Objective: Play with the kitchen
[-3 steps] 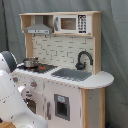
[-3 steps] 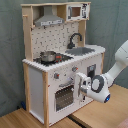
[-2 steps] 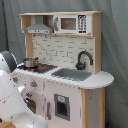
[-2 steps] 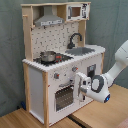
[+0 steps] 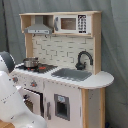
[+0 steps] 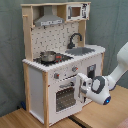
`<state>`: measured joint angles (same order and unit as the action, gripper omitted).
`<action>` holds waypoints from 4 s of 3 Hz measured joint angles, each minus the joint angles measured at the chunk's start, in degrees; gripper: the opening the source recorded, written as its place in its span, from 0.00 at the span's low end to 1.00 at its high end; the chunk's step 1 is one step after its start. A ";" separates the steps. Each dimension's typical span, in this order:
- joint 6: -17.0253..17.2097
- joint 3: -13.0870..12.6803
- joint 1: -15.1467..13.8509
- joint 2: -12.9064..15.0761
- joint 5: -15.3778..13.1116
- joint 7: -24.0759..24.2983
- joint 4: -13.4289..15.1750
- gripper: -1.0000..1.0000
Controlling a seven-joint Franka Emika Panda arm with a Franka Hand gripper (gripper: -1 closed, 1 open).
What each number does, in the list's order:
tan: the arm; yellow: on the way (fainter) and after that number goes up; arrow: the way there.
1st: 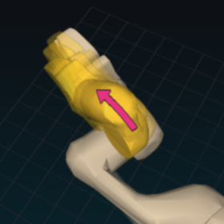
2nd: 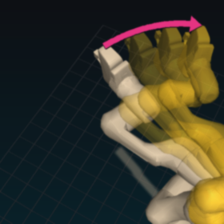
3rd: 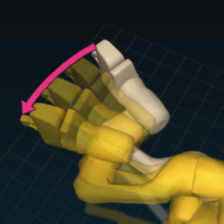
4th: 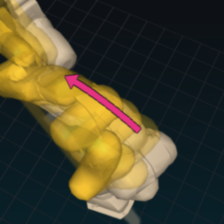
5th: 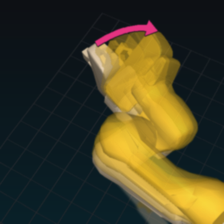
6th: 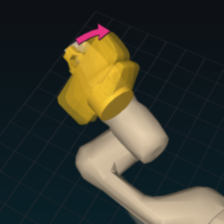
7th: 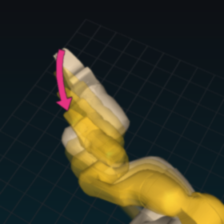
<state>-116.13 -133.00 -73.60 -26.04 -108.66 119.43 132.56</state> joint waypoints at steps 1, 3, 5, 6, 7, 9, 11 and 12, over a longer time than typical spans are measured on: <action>0.76 -0.96 0.37 -0.01 5.41 -2.64 -1.07 0.00; 1.27 -1.85 0.29 -0.71 15.00 -9.18 -3.86 0.00; 5.66 -4.23 0.34 -2.56 24.10 -13.05 -6.95 0.00; 8.99 -6.62 0.32 -2.98 28.00 -14.11 -8.45 0.00; 11.93 -8.73 0.33 -3.71 31.93 -14.98 -10.46 0.00; 17.41 -13.19 0.31 -5.66 38.85 -17.29 -15.90 0.00; 21.44 -14.94 0.48 -6.54 43.68 -19.18 -17.27 1.00; 25.26 -16.87 0.60 -6.54 46.60 -19.09 -17.33 1.00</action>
<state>-90.88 -149.86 -73.00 -32.58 -62.06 100.34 115.23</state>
